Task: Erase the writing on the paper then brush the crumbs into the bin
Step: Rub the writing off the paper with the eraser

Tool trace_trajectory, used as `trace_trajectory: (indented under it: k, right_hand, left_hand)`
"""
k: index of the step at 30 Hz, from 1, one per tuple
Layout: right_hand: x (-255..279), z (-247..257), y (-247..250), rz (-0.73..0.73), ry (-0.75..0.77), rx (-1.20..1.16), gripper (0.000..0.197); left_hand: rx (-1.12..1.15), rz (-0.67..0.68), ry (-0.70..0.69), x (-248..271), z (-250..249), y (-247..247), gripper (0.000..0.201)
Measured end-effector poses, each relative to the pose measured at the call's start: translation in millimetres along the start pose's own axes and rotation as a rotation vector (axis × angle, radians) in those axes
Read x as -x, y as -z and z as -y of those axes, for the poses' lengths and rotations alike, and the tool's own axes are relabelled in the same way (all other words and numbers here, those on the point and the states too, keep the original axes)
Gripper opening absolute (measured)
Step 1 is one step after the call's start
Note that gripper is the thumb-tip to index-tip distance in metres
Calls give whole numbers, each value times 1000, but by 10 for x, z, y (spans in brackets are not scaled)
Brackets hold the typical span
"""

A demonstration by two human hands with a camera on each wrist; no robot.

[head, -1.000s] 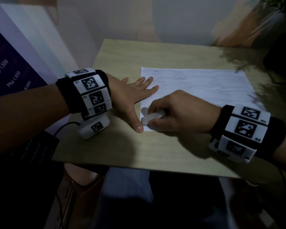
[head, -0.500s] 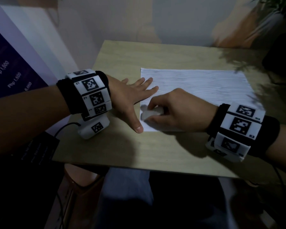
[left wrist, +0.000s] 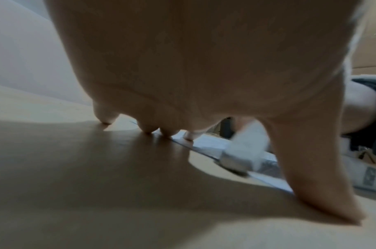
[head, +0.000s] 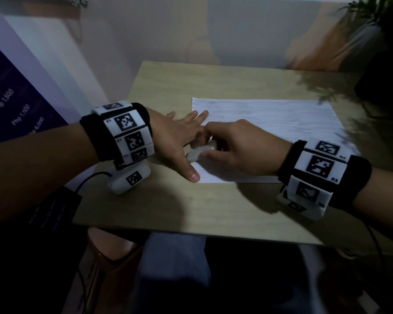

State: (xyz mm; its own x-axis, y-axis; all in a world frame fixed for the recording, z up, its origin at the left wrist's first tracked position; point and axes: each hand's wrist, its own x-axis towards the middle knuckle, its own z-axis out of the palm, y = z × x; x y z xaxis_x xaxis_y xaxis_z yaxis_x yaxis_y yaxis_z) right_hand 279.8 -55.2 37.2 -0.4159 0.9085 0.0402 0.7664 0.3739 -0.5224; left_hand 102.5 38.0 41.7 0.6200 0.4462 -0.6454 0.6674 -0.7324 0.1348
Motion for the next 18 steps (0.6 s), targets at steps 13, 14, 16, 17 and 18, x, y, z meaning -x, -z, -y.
trace_trajectory:
  k: [13, 14, 16, 17, 18]
  right_hand:
    - [-71, -55, 16, -77, -46, 85, 28]
    - [-51, -48, 14, -51, -21, 73, 25]
    - [-16, -41, 12, 18, 32, 72, 18]
    - [-25, -50, 23, 18, 34, 76, 18]
    - [-45, -65, 35, -11, 13, 83, 20]
  left_hand:
    - [20, -2, -22, 8, -10, 10, 131]
    - [15, -3, -20, 3, -12, 10, 131]
    - [6, -4, -8, -3, -5, 5, 133]
    - [2, -5, -5, -5, 1, 4, 134]
    - [0, -4, -7, -5, 6, 2, 134]
